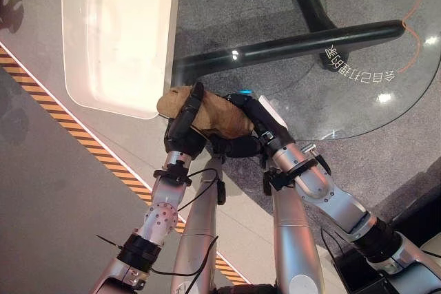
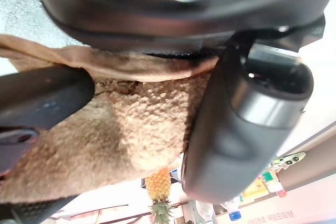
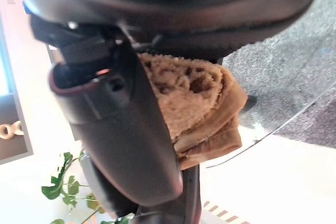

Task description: Wipe the table with a cloth and put it in the basket.

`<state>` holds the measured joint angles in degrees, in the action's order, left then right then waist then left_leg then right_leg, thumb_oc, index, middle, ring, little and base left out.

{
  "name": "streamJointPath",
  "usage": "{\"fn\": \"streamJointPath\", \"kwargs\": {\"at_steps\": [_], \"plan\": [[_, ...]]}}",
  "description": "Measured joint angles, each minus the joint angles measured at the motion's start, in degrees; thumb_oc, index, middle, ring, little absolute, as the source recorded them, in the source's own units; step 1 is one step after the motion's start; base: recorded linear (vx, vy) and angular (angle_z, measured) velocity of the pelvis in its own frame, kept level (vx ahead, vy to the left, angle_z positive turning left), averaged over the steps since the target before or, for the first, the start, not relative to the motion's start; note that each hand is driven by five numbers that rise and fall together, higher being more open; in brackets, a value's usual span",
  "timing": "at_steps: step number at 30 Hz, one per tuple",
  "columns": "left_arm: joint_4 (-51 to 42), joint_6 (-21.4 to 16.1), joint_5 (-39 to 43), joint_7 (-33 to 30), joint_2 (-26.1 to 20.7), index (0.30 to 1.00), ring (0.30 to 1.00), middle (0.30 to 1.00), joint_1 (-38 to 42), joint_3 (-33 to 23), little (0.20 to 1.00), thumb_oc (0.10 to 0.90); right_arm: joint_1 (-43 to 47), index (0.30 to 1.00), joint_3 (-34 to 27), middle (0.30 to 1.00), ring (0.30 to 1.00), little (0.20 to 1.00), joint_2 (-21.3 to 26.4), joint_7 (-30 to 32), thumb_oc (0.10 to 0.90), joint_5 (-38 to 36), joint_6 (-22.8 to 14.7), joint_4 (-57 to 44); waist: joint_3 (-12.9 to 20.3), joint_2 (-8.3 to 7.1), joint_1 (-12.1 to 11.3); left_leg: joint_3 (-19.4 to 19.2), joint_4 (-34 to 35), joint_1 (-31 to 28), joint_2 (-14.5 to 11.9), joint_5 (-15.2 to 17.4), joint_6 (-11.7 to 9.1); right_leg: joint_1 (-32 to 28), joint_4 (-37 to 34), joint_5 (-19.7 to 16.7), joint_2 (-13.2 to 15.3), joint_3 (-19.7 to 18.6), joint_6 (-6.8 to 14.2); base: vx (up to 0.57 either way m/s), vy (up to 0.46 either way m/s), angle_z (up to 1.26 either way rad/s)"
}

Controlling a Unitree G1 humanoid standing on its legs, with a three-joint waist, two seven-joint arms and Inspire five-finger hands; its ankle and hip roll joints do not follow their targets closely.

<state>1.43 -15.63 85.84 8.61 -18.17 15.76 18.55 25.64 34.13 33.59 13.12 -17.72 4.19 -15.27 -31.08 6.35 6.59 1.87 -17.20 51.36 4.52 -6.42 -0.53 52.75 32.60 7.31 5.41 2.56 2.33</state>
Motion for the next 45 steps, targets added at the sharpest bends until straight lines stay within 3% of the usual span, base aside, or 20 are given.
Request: {"fn": "streamJointPath", "kwargs": {"at_steps": [17,26,32,45], "plan": [[-0.5,-0.3,0.1,1.2,2.0,0.3,0.3,0.3,0.0,-0.4,0.2,0.1,-2.3,0.9,-1.5,0.9,0.9,0.9,-0.7,0.0,0.8,-2.9,-3.0,0.0,0.0,-0.01,0.2,-0.2,0.2,-0.1,0.0,0.0,0.0,0.0,-0.1,0.0,0.1,-0.1,0.0,0.0,0.0,0.0],[-3.6,-0.8,0.1,2.2,2.1,0.3,0.3,0.3,-0.2,0.0,0.2,0.1,-5.2,0.9,-3.8,0.9,0.9,0.9,-4.0,0.1,0.8,-7.4,-7.3,0.0,0.0,-0.03,0.6,-0.9,0.2,-0.1,-0.1,0.2,0.3,0.0,-0.6,-0.1,0.0,-0.9,0.2,0.0,0.011,-0.02],[-4.6,-1.9,0.7,3.2,2.6,0.3,0.3,0.3,-1.1,0.0,0.2,0.1,-6.0,0.9,-5.5,0.9,0.9,0.9,-5.0,3.6,0.8,-7.8,-10.0,0.0,0.0,-0.02,1.4,-1.7,0.2,-0.1,-0.1,0.5,0.7,0.2,-0.7,-0.2,-0.2,-1.6,0.4,0.0,0.009,-0.04],[-4.6,-3.4,1.4,3.2,4.1,0.3,0.3,0.3,-2.8,-0.2,0.2,0.1,-6.4,0.9,-7.5,0.9,0.9,0.9,-5.4,4.8,0.8,-7.7,-10.9,0.0,0.0,-0.01,1.4,-1.9,0.3,-0.3,-0.3,0.5,0.7,0.2,-0.7,-0.2,-0.3,-1.8,0.4,0.0,0.0,0.0]]}}
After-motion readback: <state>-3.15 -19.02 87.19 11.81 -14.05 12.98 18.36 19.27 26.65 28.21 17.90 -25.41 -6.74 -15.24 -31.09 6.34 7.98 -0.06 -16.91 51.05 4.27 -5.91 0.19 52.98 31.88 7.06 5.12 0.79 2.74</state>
